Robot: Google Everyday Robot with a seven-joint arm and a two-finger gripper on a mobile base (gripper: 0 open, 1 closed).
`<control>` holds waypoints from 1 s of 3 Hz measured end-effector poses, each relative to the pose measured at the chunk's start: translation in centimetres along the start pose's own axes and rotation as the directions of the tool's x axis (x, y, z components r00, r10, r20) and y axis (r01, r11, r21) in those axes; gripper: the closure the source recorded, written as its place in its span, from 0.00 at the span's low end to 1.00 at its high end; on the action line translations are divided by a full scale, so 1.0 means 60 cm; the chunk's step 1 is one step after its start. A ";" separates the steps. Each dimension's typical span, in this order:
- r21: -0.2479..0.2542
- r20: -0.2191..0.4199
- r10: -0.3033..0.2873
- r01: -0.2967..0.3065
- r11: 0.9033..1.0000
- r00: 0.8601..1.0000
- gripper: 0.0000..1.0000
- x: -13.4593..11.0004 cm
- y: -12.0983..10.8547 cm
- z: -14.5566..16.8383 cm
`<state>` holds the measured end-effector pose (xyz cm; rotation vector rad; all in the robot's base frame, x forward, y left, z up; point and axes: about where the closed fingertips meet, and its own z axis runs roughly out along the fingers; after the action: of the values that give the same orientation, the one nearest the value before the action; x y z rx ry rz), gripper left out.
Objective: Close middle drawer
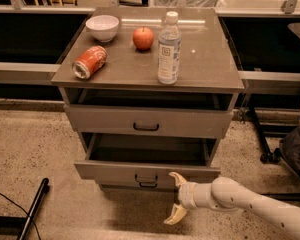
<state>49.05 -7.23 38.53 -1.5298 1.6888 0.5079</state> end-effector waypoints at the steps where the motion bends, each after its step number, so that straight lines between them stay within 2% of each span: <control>1: 0.000 0.000 0.000 0.000 1.000 1.000 0.00 -0.001 0.000 0.000; 2: -0.025 0.000 -0.016 0.016 1.000 1.000 0.00 -0.011 0.001 -0.002; 3: -0.011 0.015 -0.019 0.019 1.000 1.000 0.16 -0.012 -0.008 -0.017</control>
Offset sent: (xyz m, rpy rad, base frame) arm -0.0012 0.0032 0.0134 -0.0164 0.0063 0.0611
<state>49.21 -7.62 39.81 -1.5453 1.6617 0.5184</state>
